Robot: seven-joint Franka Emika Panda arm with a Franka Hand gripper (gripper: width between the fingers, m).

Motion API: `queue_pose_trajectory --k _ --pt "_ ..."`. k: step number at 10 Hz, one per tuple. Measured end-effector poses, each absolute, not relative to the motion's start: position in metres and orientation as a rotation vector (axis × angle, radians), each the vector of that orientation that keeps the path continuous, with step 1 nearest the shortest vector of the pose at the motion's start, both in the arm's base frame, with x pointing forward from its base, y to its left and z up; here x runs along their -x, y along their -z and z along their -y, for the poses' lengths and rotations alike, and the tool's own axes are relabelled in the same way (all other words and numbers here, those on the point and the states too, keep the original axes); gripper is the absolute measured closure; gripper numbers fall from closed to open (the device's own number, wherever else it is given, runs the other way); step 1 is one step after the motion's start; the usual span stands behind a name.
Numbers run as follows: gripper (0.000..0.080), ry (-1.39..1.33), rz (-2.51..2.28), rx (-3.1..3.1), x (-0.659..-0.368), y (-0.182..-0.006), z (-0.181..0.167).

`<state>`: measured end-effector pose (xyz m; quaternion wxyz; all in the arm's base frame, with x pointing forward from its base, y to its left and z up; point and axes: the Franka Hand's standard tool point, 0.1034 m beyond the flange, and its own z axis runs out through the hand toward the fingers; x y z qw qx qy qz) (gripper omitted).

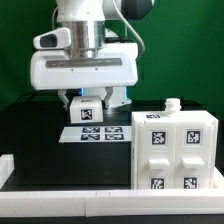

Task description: Assemble cabinet

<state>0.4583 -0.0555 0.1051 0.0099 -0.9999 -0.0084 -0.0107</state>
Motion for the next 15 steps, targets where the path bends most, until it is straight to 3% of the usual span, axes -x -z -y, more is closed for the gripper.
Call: queue_pose_trajectory --k 4,8,13,15 --pt "0.0245 0.016 0.037 3.124 -0.455 -0.098 0.059" --pt "0.0244 0.035 0.054 3.089 -0.483 -0.145 0.013" --pt "0.0243 0.027 0.053 3.088 -0.487 -0.149 0.008" --pt "0.0243 0.019 0.079 3.085 -0.502 -0.170 0.000"
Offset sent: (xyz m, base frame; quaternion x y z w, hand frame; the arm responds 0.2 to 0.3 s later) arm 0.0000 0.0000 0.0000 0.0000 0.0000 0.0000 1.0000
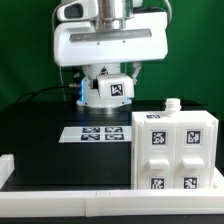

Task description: Assemble cabinet

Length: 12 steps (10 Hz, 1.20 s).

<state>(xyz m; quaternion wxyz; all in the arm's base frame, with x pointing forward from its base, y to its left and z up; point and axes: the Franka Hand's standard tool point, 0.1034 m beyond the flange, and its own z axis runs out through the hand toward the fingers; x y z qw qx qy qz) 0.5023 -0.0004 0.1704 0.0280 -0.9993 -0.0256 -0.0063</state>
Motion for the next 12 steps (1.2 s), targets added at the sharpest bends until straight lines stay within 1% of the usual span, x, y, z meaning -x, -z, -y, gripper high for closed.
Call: queue_pose_trajectory --k 2,3,4,5,9,10,12 --pt "0.0243 0.068 0.089 3.081 -0.521 -0.186 -0.013" --pt "0.0243 0.085 0.107 3.079 -0.534 -0.188 -0.020" --pt "0.0243 0.099 0.138 3.083 -0.551 -0.187 -0.026" --pt "0.0243 0.097 0.162 3.087 -0.557 -0.183 -0.028" --pt "0.0243 0.090 0.157 3.087 -0.555 -0.181 -0.029" --pt "0.0243 0.106 0.179 3.085 -0.567 -0.184 -0.038" --pt "0.0243 0.121 0.208 3.085 -0.590 -0.183 -0.051"
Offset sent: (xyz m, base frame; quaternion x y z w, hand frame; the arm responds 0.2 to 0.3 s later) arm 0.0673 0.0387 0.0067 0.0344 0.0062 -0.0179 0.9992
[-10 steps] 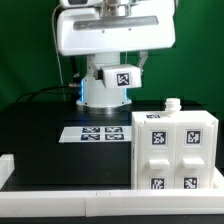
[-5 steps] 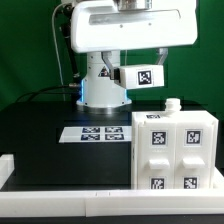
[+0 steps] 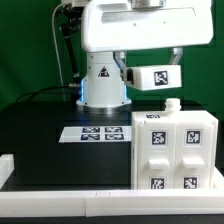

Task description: Assemble cabinet

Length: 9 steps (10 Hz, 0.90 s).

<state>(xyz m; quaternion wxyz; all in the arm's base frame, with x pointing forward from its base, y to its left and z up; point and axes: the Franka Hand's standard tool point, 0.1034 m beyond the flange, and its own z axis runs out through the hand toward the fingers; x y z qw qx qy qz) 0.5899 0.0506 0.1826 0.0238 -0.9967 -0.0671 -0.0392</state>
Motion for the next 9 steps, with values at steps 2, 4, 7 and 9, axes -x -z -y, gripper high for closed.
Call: queue_pose_trajectory --k 2,4,7,9 --pt "0.0243 0.139 0.226 3.089 -0.608 -0.173 -0.058" --pt "0.0243 0.143 0.231 3.091 -0.605 -0.170 -0.059" --pt "0.0243 0.146 0.230 3.091 -0.605 -0.168 -0.060" --pt "0.0243 0.141 0.232 3.086 -0.608 -0.168 -0.073"
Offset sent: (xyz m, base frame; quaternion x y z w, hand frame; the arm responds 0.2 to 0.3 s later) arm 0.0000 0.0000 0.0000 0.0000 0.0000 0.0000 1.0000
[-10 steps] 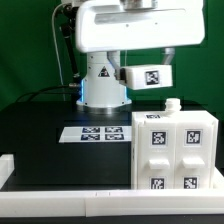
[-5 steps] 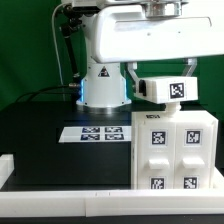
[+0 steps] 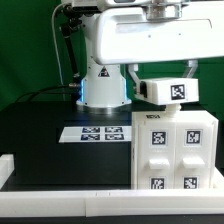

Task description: Assemble cabinet

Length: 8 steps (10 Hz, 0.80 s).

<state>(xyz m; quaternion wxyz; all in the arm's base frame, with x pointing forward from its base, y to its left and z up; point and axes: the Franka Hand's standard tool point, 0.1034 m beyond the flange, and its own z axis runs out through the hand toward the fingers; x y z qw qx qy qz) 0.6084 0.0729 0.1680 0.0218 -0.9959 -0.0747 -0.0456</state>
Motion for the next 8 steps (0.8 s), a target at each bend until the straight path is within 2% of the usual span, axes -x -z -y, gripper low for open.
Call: queue_pose_trajectory --k 5,8 --pt "0.0243 0.135 0.230 3.089 -0.609 -0.153 -0.081" --pt "0.0243 0.223 0.236 3.089 -0.616 -0.152 -0.078"
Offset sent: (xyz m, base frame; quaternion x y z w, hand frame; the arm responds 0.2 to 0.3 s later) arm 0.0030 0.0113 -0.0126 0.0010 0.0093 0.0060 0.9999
